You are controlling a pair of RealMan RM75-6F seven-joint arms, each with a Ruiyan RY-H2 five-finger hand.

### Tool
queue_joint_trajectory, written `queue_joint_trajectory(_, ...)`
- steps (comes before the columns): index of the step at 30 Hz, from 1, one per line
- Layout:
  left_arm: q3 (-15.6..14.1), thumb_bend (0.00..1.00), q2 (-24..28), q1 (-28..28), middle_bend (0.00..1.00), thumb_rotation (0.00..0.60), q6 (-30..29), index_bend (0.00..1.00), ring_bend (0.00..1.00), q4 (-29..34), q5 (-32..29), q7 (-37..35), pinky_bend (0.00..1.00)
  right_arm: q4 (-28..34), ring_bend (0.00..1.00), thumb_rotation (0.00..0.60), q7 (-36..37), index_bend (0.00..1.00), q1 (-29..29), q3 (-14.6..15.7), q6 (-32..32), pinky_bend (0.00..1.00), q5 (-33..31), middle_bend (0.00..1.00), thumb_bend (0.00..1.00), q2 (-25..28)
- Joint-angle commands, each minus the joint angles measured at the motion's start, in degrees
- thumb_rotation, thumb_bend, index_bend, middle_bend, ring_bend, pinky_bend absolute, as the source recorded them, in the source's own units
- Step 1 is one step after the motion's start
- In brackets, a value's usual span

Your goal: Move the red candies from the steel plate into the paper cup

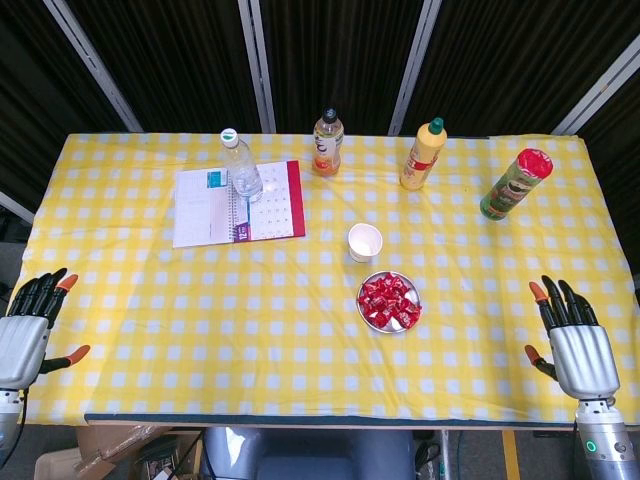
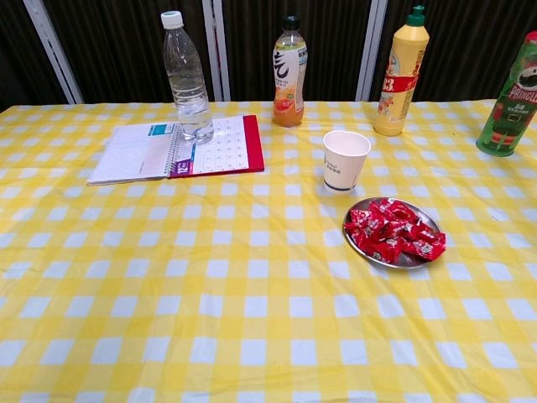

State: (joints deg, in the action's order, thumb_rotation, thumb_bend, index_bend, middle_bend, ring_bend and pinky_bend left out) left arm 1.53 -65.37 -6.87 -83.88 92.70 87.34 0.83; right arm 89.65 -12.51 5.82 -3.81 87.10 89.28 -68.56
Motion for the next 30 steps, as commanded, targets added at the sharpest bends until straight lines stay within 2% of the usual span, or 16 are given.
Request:
queue_joint_trajectory(1,0.0,0.04,0.0,0.0,0.0,0.6,0.0,0.0,0.0,0.0,0.0,0.0,0.0,0.0,0.0,0.6,0.0,0.02,0.0,0.0,0.0,0.17,0.0,0.06,0.27,0.0)
queue_joint_trajectory(8,-0.1,0.03,0.1,0.1,0.0,0.6,-0.3,0.0,0.0,0.1,0.2,-0.1,0.0,0.1,0.0,0.6,0.0,0.02,-0.1,0.1,0.1,0.17,0.1,0.06,0.27,0.0)
queue_joint_trajectory(11,-0.1,0.04,0.0,0.2,0.0,0.6,-0.3,0.0,0.0,0.0,0.1,-0.3,0.0,0.4,0.05,0.6,0.3,0.05,0.0,0.2,0.5,0.2,0.8,0.07,0.27,0.0)
queue_joint_trajectory(14,-0.1,0.04,0.2,0.1,0.0,0.6,0.3,0.0,0.0,0.2,-0.2,-0.6,0.0,0.7,0.2,0.6,1.4,0.12,0.4,-0.3,2.0,0.38,2.7,0.15,0.27,-0.6)
queue_joint_trajectory(16,-0.1,0.04,0.3,-0.1,0.0,0.6,0.6,0.0,0.0,0.3,-0.4,-0.4,0.0,1.3,0.37,0.6,2.2,0.14,0.9,-0.8,2.4,0.6,3.5,0.29,0.27,-1.0)
queue_joint_trajectory(19,-0.1,0.04,0.3,-0.1,0.0,0.6,0.3,0.0,0.0,0.2,-0.1,-0.4,0.0,3.5,0.6,0.6,2.5,0.14,2.3,-1.5,0.7,0.83,3.2,0.51,0.27,-1.1)
queue_joint_trajectory(24,-0.1,0.04,0.3,-0.1,0.0,0.6,0.3,0.0,0.0,0.0,-0.1,-1.1,0.0,9.1,0.78,0.6,-2.9,0.14,6.3,-3.1,-7.2,0.96,-1.4,0.66,0.27,-1.4)
queue_joint_trajectory(30,-0.1,0.04,0.6,-0.3,0.0,0.6,1.0,0.0,0.0,0.4,-0.3,-1.7,0.0,13.9,0.86,0.6,-12.9,0.14,11.7,-5.3,-16.5,1.0,-10.1,0.76,0.27,-5.0)
